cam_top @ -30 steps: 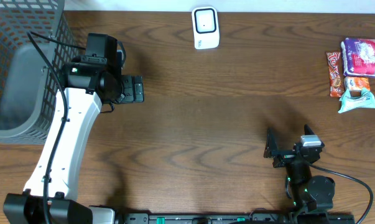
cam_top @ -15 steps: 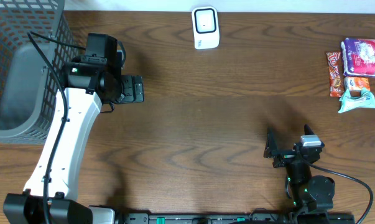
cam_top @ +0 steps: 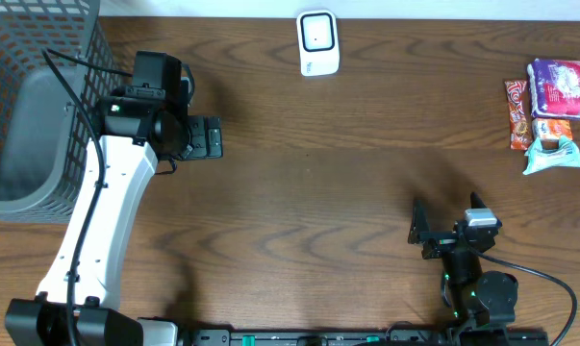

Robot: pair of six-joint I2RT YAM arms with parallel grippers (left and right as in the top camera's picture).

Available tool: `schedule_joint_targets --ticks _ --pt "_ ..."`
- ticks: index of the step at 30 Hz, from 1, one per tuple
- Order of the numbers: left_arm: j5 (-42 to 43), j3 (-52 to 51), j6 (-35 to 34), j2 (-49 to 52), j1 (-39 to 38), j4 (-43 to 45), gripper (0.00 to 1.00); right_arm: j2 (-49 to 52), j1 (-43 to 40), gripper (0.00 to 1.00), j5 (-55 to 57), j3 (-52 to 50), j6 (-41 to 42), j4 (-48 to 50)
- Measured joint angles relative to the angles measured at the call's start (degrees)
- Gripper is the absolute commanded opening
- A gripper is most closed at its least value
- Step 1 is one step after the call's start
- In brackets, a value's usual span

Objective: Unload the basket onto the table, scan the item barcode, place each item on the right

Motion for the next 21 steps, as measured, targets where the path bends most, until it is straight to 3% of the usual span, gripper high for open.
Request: schedule_joint_targets --ticks 21 --pt "0.02 -0.09 0.0 -0.61 -0.02 -1.42 0.98 0.0 0.0 0.99 0.0 0.0 0.0 0.02"
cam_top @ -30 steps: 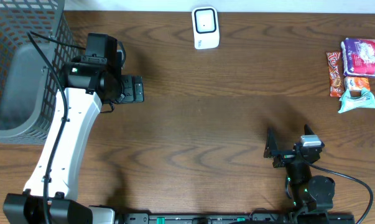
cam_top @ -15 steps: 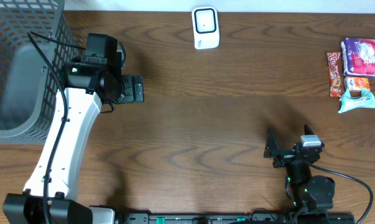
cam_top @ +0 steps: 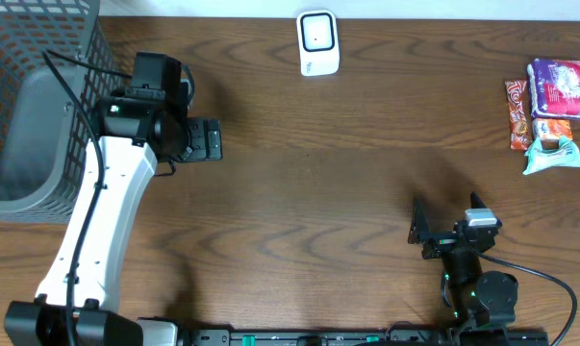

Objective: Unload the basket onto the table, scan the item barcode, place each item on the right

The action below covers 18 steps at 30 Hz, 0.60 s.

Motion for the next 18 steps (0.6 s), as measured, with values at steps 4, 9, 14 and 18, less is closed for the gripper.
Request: schedule_joint_targets --ticks 4,9,14,18 --pt "0.04 -2.51 0.0 -2.71 0.0 -0.09 0.98 0.0 0.0 0.99 0.0 0.0 0.0 -0.02" --pt "0.07 -10.73 0.0 -8.39 0.0 3.67 0.98 0.0 0.0 0.99 0.0 0.0 0.0 0.02" --pt "1.46 -21.07 0.0 -14.82 0.0 13.49 0.98 0.0 0.0 0.99 0.0 0.0 -0.02 0.02" --pt "3.3 -29.05 0.0 -21.62 0.0 20.02 0.98 0.0 0.0 0.99 0.0 0.0 -0.04 0.02"
